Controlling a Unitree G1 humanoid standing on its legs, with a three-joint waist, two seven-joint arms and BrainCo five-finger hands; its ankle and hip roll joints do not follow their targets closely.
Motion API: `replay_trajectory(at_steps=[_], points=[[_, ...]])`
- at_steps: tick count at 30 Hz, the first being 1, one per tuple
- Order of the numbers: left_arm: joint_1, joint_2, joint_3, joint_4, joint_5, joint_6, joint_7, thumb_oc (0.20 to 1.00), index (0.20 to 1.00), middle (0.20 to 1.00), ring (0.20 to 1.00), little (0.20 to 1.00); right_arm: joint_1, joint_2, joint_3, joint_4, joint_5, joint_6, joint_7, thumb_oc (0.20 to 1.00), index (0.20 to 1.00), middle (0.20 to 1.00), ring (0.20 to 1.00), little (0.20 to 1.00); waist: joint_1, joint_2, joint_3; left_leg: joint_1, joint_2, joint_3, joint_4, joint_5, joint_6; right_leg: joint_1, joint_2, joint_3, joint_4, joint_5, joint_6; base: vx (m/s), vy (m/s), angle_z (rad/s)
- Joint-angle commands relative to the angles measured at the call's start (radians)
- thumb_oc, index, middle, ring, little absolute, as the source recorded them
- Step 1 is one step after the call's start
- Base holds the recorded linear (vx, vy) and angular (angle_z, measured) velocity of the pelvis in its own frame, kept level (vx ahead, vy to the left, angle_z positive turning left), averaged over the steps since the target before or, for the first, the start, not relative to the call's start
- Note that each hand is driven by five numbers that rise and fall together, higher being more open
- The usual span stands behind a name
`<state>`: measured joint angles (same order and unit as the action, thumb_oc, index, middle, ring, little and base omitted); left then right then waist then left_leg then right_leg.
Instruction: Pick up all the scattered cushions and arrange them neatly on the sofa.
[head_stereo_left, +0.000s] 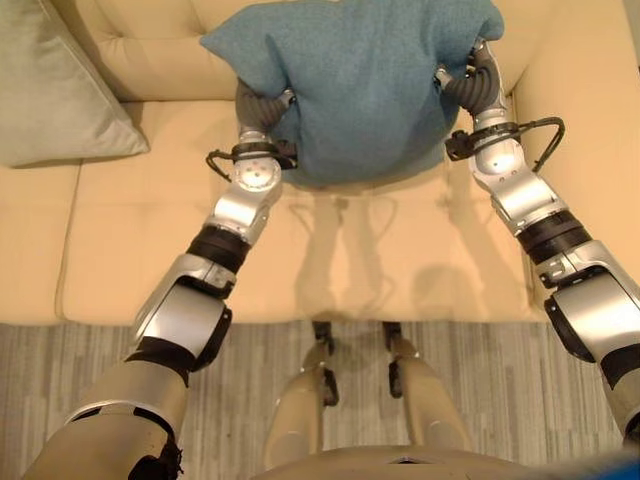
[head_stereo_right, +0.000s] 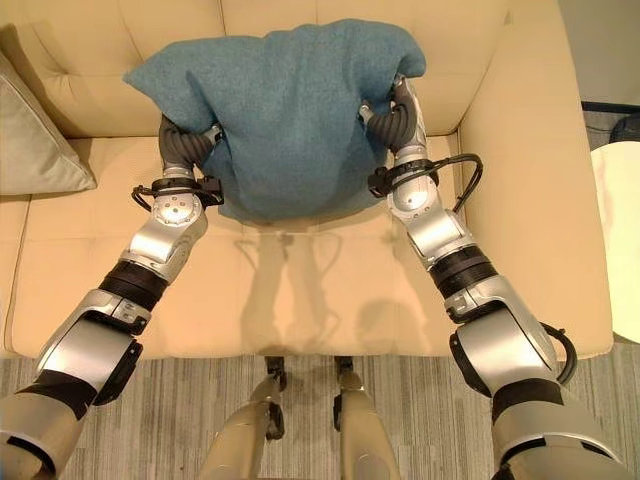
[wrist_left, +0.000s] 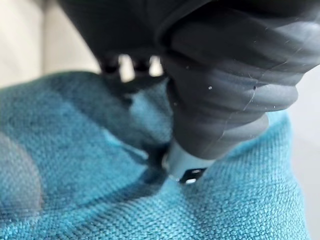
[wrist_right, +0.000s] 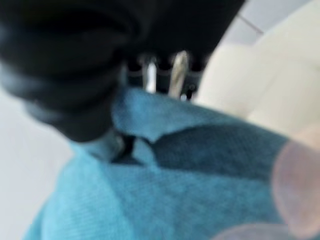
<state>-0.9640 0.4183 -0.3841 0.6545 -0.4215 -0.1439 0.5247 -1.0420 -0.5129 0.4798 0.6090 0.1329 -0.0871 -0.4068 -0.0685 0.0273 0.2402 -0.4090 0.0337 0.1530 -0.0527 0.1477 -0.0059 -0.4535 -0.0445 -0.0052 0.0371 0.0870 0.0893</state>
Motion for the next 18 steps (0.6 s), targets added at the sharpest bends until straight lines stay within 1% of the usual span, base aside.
replay_trajectory(at_steps=[1, 3, 5, 9, 11, 12, 13, 14, 15, 16, 17, 18], points=[[-0.261, -0.058, -0.091, -0.007, 0.019, -0.161, -0.040, 0.200, 0.200, 0.200, 0.200, 0.200, -0.199, 0.098, 0.072, -0.055, -0.024, -0.111, 0.022, 0.200, 0.200, 0.200, 0.200, 0.200, -0.003, -0.033, -0.043, -0.054, 0.010, -0.029, 0.104, -0.058, -0.078, -0.072, -0.073, -0.045, 0.016, 0.052, 0.081, 0.00, 0.000, 0.00], [-0.266, -0.053, -0.090, -0.001, 0.017, -0.161, -0.039, 0.200, 0.200, 0.200, 0.200, 0.200, -0.197, 0.097, 0.069, -0.051, -0.020, -0.113, 0.021, 0.200, 0.200, 0.200, 0.200, 0.200, -0.003, -0.031, -0.045, -0.063, 0.010, -0.032, 0.104, -0.057, -0.078, -0.082, -0.071, -0.044, 0.016, 0.054, 0.079, 0.00, 0.000, 0.00], [-0.283, -0.045, -0.093, 0.028, 0.015, -0.159, -0.038, 0.200, 0.200, 0.200, 0.200, 0.200, -0.217, 0.092, 0.082, -0.011, -0.023, -0.113, 0.018, 0.200, 0.200, 0.200, 0.200, 0.200, -0.001, -0.025, -0.042, -0.103, 0.009, -0.037, 0.108, -0.052, -0.078, -0.122, -0.071, -0.040, 0.014, 0.066, 0.081, -0.01, -0.022, 0.00], [-0.317, -0.034, -0.105, 0.068, 0.021, -0.154, -0.032, 0.200, 0.200, 0.200, 0.200, 0.200, -0.264, 0.085, 0.107, 0.053, -0.034, -0.109, 0.012, 0.200, 0.200, 0.200, 0.200, 0.200, 0.007, -0.026, -0.035, -0.156, 0.008, -0.059, 0.105, -0.033, -0.083, -0.167, -0.066, -0.038, -0.002, 0.087, 0.082, -0.01, -0.042, 0.02], [-0.345, -0.032, -0.110, 0.108, 0.023, -0.150, -0.023, 0.627, 0.627, 0.627, 0.627, 0.627, -0.298, 0.084, 0.114, 0.104, -0.037, -0.104, 0.001, 0.200, 0.200, 0.200, 0.200, 0.200, 0.012, -0.024, -0.038, -0.177, 0.013, -0.076, 0.069, -0.009, -0.091, -0.191, -0.062, -0.038, -0.033, 0.106, 0.088, 0.02, -0.035, 0.03], [-0.357, -0.031, -0.109, 0.127, 0.021, -0.148, -0.019, 1.000, 1.000, 1.000, 1.000, 1.000, -0.311, 0.083, 0.121, 0.126, -0.041, -0.100, -0.003, 0.325, 0.325, 0.325, 0.325, 0.325, 0.012, -0.024, -0.040, -0.185, 0.015, -0.077, 0.056, 0.000, -0.093, -0.200, -0.061, -0.038, -0.042, 0.112, 0.090, 0.02, -0.035, 0.03], [-0.372, -0.027, -0.108, 0.148, 0.017, -0.142, -0.014, 1.000, 1.000, 1.000, 1.000, 1.000, -0.329, 0.082, 0.124, 0.149, -0.049, -0.094, -0.014, 0.529, 0.529, 0.529, 0.529, 0.529, 0.013, -0.023, -0.042, -0.192, 0.018, -0.076, 0.039, 0.012, -0.097, -0.209, -0.060, -0.040, -0.050, 0.118, 0.091, 0.00, 0.000, 0.00], [-0.373, -0.027, -0.108, 0.149, 0.016, -0.142, -0.015, 1.000, 1.000, 1.000, 1.000, 1.000, -0.330, 0.082, 0.125, 0.150, -0.049, -0.095, -0.014, 0.529, 0.529, 0.529, 0.529, 0.529, 0.012, -0.022, -0.042, -0.194, 0.018, -0.077, 0.038, 0.013, -0.097, -0.211, -0.060, -0.041, -0.050, 0.118, 0.091, 0.00, 0.000, 0.00], [-0.407, -0.013, -0.110, 0.193, 0.014, -0.136, -0.008, 1.000, 1.000, 1.000, 1.000, 1.000, -0.366, 0.069, 0.141, 0.201, -0.070, -0.082, -0.029, 1.000, 1.000, 1.000, 1.000, 1.000, 0.015, -0.018, -0.043, -0.205, 0.018, -0.081, 0.020, 0.026, -0.102, -0.224, -0.058, -0.041, -0.061, 0.125, 0.090, 0.02, -0.005, 0.03], [-0.415, -0.007, -0.109, 0.202, 0.011, -0.137, -0.010, 1.000, 1.000, 1.000, 1.000, 1.000, -0.375, 0.064, 0.149, 0.216, -0.073, -0.080, -0.028, 1.000, 1.000, 1.000, 1.000, 1.000, 0.015, -0.017, -0.042, -0.210, 0.017, -0.082, 0.017, 0.030, -0.104, -0.228, -0.059, -0.042, -0.064, 0.127, 0.090, 0.04, -0.010, 0.04], [-0.416, 0.023, -0.102, 0.217, 0.004, -0.139, -0.015, 1.000, 1.000, 1.000, 1.000, 1.000, -0.390, 0.041, 0.165, 0.232, -0.093, -0.069, -0.030, 1.000, 1.000, 1.000, 1.000, 1.000, 0.016, -0.017, -0.044, -0.213, 0.017, -0.085, 0.013, 0.031, -0.105, -0.228, -0.058, -0.042, -0.073, 0.129, 0.088, 0.02, -0.006, 0.04], [-0.416, 0.023, -0.102, 0.218, 0.004, -0.139, -0.015, 1.000, 1.000, 1.000, 1.000, 1.000, -0.390, 0.042, 0.165, 0.232, -0.093, -0.070, -0.030, 1.000, 1.000, 1.000, 1.000, 1.000, 0.015, -0.017, -0.044, -0.213, 0.017, -0.085, 0.013, 0.031, -0.105, -0.228, -0.058, -0.042, -0.073, 0.129, 0.088, 0.03, -0.007, 0.05]])
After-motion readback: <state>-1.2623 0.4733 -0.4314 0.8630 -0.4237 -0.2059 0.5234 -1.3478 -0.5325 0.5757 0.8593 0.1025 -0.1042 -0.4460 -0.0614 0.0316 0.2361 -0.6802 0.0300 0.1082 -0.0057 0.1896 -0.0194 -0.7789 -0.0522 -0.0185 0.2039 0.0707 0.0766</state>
